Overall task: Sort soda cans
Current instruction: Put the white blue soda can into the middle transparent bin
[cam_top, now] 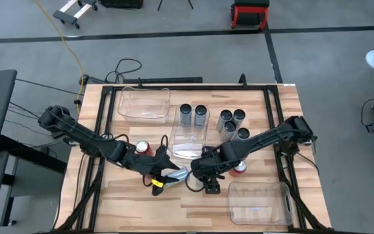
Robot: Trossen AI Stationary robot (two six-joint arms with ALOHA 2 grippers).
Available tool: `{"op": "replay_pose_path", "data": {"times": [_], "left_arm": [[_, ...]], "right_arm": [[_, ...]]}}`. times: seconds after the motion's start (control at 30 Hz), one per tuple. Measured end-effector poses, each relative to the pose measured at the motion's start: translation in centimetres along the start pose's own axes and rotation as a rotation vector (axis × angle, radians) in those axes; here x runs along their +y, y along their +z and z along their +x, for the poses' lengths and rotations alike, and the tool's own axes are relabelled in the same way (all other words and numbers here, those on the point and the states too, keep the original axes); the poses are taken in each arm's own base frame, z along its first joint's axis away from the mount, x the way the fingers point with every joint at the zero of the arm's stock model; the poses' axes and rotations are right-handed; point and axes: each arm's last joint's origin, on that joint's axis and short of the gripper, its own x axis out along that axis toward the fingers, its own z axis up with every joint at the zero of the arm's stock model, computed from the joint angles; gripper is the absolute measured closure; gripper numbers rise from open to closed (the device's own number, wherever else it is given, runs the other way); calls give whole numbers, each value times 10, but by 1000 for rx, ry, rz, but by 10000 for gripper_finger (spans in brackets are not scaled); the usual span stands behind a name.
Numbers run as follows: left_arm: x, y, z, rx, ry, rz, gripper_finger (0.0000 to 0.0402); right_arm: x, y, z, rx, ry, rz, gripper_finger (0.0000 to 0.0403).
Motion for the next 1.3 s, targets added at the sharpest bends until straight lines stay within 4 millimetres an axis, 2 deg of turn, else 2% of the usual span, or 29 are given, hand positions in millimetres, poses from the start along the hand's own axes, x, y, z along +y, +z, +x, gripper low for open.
{"op": "replay_pose_path", "data": {"times": [0.13,0.43,0.7,1.07,1.3], "left_arm": [[0,0,0,0,2,0,188],[4,2,1,-25,53,-81,188],[4,2,0,-28,53,-146,188],[2,6,-8,-45,29,-158,188],[1,21,-27,-94,8,-109,188]], "right_arm": [[0,0,0,-2,1,14,59],[0,1,-1,-10,0,13,169],[0,-2,-9,-11,3,21,166],[-5,-14,-74,-154,65,122,170],[-9,-23,-115,-289,119,138,171]]}}
